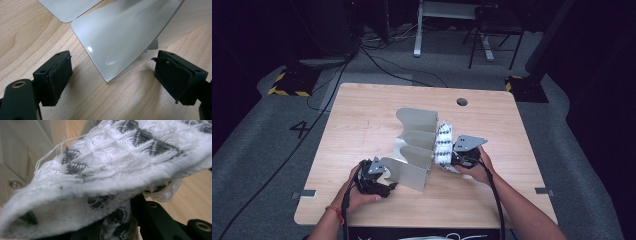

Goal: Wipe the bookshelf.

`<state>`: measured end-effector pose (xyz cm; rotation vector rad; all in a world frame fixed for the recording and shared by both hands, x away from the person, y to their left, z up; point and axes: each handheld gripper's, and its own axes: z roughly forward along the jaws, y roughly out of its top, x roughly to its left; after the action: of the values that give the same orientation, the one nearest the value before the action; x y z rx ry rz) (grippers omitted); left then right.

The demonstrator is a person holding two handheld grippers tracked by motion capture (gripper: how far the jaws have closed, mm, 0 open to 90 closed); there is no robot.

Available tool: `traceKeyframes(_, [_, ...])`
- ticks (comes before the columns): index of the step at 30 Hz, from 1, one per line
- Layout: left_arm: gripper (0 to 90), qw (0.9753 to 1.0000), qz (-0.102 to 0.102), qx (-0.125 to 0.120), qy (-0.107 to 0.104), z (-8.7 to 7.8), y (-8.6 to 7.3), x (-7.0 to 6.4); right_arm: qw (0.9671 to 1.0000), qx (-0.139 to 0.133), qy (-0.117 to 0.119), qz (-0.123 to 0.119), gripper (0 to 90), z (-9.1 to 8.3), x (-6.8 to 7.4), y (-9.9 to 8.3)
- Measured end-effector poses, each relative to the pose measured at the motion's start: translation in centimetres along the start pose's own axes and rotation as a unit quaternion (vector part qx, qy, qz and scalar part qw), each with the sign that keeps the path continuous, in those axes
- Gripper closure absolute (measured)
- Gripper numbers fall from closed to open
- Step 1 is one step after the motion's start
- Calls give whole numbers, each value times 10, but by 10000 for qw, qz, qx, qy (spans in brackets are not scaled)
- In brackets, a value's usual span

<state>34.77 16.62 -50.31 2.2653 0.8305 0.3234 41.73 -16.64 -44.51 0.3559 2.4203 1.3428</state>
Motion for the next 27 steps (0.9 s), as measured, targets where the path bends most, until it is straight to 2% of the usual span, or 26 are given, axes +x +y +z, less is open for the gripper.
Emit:
traceKeyframes(4, [148,10000,-2,-2,1,0,0,0,9998,-68,-81,-141,758,-6,-4,13])
traceKeyframes(8, [148,10000,-4,-4,4,0,0,0,9994,6,-200,-273,757,-8,-9,23])
traceKeyframes(11, [148,10000,-3,-3,4,0,0,0,9994,-40,-296,-194,756,-6,-13,22])
traceKeyframes(15, [148,10000,-4,-2,3,0,0,0,9995,-62,-302,47,756,3,-18,13])
traceKeyframes(22, [148,10000,-8,-6,3,0,0,0,9986,411,-84,333,757,26,-20,-15])
traceKeyframes(25, [148,10000,-9,-6,7,0,0,0,9969,733,10,292,755,35,-20,-24])
traceKeyframes(27, [148,10000,-10,-6,6,0,0,0,9960,869,-11,208,754,40,-18,-28])
